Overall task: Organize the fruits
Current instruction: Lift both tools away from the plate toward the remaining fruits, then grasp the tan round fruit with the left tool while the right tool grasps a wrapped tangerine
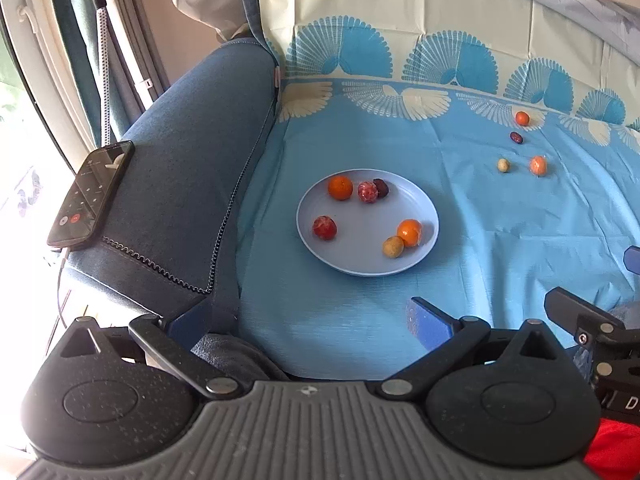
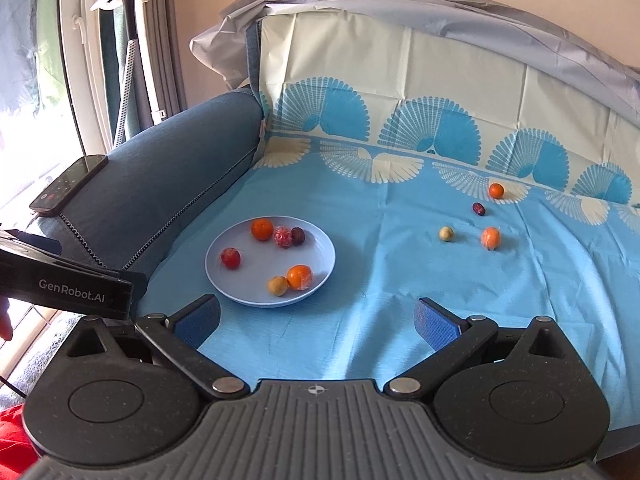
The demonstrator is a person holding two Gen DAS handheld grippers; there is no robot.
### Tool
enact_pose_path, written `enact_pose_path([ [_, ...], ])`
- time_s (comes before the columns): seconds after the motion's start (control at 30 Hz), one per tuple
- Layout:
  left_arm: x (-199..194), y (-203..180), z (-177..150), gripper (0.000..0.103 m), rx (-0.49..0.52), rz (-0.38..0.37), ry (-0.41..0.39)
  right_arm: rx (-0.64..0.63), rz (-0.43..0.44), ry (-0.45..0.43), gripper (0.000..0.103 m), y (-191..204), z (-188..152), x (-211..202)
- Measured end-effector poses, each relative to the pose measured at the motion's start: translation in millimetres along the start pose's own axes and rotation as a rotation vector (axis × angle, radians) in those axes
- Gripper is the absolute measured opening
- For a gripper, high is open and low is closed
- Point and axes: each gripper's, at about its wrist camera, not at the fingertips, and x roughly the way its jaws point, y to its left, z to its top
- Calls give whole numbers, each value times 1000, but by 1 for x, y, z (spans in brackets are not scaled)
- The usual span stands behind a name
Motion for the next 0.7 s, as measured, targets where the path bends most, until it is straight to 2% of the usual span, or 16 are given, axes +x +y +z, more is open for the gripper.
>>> enact_pose_path([
  [0.17, 15, -20, 16, 103, 23, -13, 17, 57, -38, 3, 102, -27, -1, 9],
  [0.37, 43, -66, 54, 103, 60, -56, 1, 140, -146, -13, 102, -85, 6, 28],
  [0.57, 95, -138, 96, 103, 140, -122, -29, 204, -270, -17, 102, -157, 16, 69],
  [0.7, 149, -197, 127, 103, 218, -169, -30, 216, -347, -24, 102, -207, 24, 121],
])
